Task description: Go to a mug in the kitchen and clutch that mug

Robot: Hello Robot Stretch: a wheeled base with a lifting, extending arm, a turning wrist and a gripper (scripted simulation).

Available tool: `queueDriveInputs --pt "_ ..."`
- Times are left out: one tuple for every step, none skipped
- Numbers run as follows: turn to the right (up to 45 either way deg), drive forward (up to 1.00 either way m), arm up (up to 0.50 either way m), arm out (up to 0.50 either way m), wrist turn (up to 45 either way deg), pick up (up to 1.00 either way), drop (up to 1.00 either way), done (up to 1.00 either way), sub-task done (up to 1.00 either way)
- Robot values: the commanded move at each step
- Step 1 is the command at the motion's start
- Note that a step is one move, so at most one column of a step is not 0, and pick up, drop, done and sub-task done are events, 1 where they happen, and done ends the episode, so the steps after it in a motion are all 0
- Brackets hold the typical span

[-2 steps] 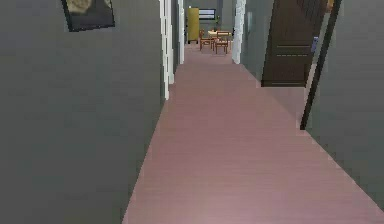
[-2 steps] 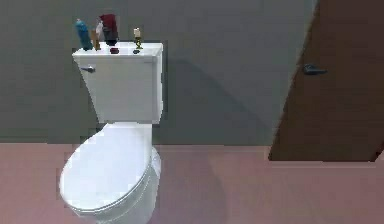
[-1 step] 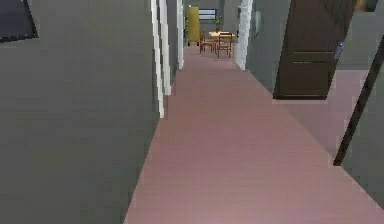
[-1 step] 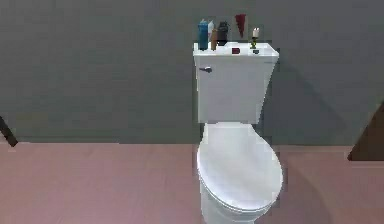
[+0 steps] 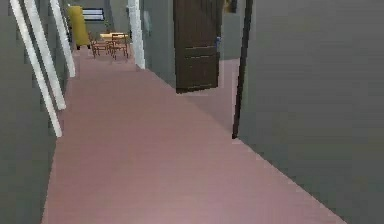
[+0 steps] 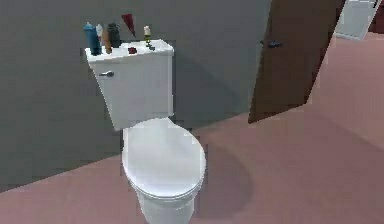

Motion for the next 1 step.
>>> queueDriveInputs --pt "0.0 1.00 0.00 0.00 0.0 0.00 0.00 0.00 0.00"
